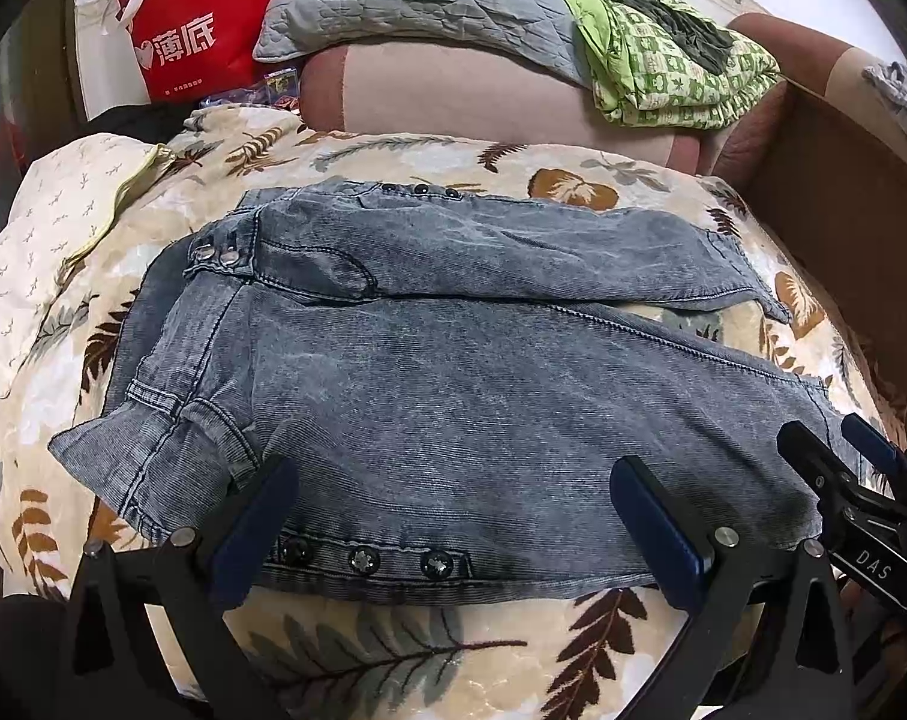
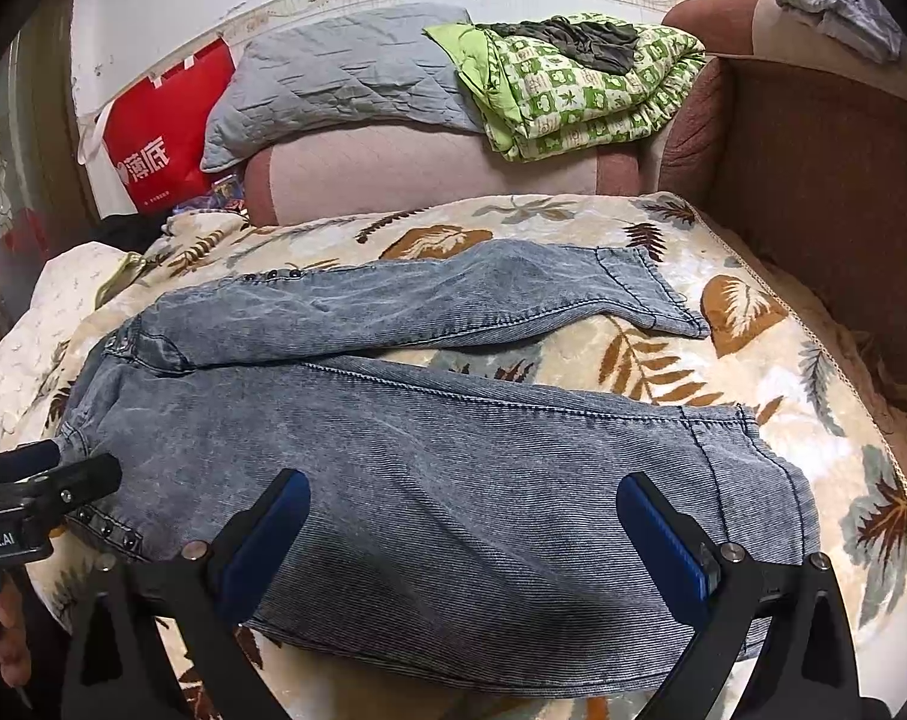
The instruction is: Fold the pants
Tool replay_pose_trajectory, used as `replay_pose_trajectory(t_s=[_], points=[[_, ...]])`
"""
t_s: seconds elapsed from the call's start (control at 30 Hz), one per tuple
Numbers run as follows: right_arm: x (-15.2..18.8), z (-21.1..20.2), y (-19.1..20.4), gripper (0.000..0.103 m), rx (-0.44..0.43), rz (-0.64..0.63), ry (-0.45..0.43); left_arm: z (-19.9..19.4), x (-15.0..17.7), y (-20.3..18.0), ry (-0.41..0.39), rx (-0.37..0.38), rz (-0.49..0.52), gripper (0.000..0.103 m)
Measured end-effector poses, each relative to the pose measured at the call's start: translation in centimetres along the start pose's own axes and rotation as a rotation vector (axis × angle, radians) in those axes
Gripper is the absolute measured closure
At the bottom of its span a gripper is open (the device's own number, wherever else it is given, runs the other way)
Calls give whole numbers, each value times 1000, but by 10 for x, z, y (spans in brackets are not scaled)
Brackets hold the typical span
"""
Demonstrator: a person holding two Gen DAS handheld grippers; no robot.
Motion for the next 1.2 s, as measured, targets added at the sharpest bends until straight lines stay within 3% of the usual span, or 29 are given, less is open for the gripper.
replay_pose_trajectory(t_s=[0.63,0.8,1.03,1.2], points=[[2,3,0,0,-2,-1,16,-2,2,5,2,19,-23,0],[5,6,-3,0,-2,3,34,-10,11,41,-6,-11,-113,0],[15,14,-12,0,14,22,82,-38,22,110,-99,-64,-317,0],[20,13,-22,0,47,29,96,-42,25,129,-97,-89,-352,0]])
Point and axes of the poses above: each gripper's, at about its wrist camera, not at the fingertips, and z roughly the way its jaws point, y to its left, x to its underside, the point moved 5 cm from there along z, roughly the way its jaws point, and after that the axes turned 15 degrees about x, right-handed, at the moved point
